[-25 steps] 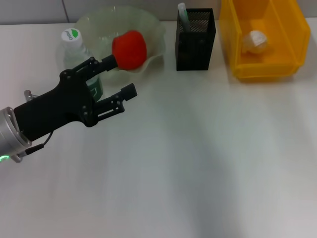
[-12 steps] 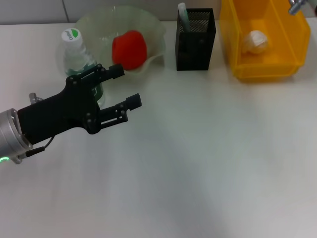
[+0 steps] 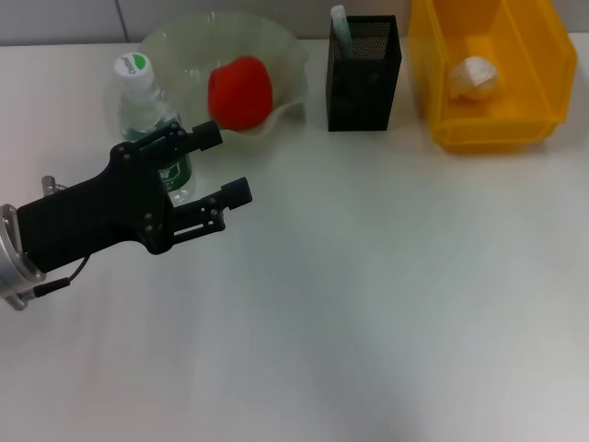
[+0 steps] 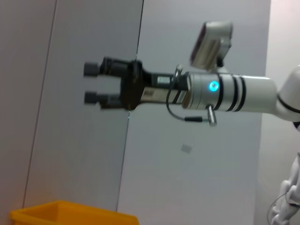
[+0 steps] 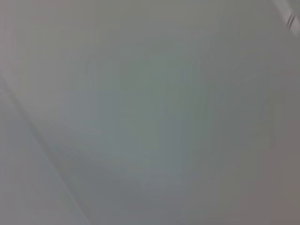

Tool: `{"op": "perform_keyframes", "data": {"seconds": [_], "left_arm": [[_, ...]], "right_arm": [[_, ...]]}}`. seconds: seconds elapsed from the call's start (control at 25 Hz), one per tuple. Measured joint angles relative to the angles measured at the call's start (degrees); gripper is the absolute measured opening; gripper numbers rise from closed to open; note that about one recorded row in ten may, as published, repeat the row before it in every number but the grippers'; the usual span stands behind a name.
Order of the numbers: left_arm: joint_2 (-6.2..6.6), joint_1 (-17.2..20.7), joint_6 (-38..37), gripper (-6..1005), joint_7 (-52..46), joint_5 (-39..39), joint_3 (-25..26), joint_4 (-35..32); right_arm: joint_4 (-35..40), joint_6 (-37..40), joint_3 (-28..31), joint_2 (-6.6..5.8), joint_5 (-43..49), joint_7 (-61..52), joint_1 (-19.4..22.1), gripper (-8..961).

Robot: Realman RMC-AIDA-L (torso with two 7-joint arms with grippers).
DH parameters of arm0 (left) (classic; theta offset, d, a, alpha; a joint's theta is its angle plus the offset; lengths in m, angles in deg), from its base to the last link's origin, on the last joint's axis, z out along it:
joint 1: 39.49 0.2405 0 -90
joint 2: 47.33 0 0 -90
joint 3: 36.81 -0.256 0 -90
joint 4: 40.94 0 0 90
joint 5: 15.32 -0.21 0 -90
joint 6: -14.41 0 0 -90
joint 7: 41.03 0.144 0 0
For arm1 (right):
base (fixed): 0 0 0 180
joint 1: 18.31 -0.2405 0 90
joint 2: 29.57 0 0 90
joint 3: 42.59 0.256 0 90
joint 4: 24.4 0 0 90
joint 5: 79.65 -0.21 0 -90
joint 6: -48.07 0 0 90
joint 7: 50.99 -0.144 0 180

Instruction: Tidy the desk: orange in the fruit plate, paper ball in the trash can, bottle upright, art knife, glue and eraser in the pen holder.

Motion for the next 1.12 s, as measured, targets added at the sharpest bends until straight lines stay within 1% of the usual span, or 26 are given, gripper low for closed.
{"op": "perform_keyframes", "data": {"seconds": [0.08,0.12,0.16,0.2,0.24,0.28,0.32,0.36,0.44,0.52,0.56,0.6,0.68,0.76,0.88,1.04,1.12], "left_arm": [[0.00,0.0,-0.2,797,-0.2,0.0,-0.2,-0.1],[0.02,-0.1,-0.2,797,-0.4,0.0,-0.4,-0.2],[0.04,-0.2,-0.1,797,-0.7,-0.2,-0.5,-0.2],[0.09,-0.4,0.1,797,-1.2,-0.5,-0.7,-0.2],[0.09,-0.4,0.1,797,-1.2,-0.5,-0.7,-0.2],[0.16,-0.6,0.3,797,-2.1,-1.1,-0.7,-0.2],[0.21,-0.7,0.4,797,-2.6,-1.4,-0.6,-0.2],[0.25,-0.7,0.4,797,-3.2,-1.5,-0.5,-0.2],[0.26,-0.7,0.5,797,-4.1,-1.5,-0.5,-0.2],[0.30,-0.8,0.6,797,-5.2,-1.7,-0.7,-0.4],[0.37,-0.8,0.7,797,-6.0,-2.0,-0.7,-0.5],[0.46,-0.8,0.8,797,-6.5,-2.4,-0.7,-0.7],[0.74,-0.8,1.1,797,-7.3,-3.7,-0.7,-0.8],[0.97,-0.8,1.3,797,-8.0,-5.3,-0.7,-0.9],[1.10,-0.8,2.1,797,-9.5,-8.0,-0.8,-1.5],[1.06,-1.1,3.9,797,-11.3,-11.4,-0.8,-3.3],[1.07,-1.2,4.1,797,-11.7,-12.6,-0.8,-3.6]], "right_arm": [[-2.7,6.0,2.9,0.63,-6.0,7.3,-0.4,776],[-4.8,9.5,4.6,1.05,-10.8,12.7,-0.5,776],[-10.7,17.2,8.1,1.53,-22.4,23.9,-0.6,776],[-10.7,17.2,8.1,1.53,-22.4,23.9,-0.6,776],[-14.0,20.7,9.6,1.54,-26.8,28.5,-0.7,776],[-19.8,27.1,12.3,1.48,-33.3,34.9,-1.2,776],[-25.5,33.1,14.7,1.28,-37.6,40.0,-1.9,776],[-29.6,37.1,16.6,1.00,-39.7,43.4,-2.6,776],[-40.7,47.1,21.5,-0.01,-42.5,53.0,-4.6,776],[-50.0,54.4,24.5,-1.58,-41.7,62.0,-6.0,776],[-55.7,59.3,25.0,-2.97,-39.2,71.3,-6.2,776],[-55.7,59.3,25.0,-2.97,-39.2,71.3,-6.2,776],[-57.3,61.1,24.8,-3.35,-34.7,77.2,-5.6,776],[-57.0,61.4,25.0,-3.11,-29.4,81.6,-4.8,776],[-57.0,61.2,25.1,-2.11,-24.9,85.7,-4.4,776],[-56.2,61.1,25.1,-0.27,-18.7,88.8,-4.1,776],[-56.1,60.9,25.3,0.21,-16.6,90.0,-4.0,776]]}}
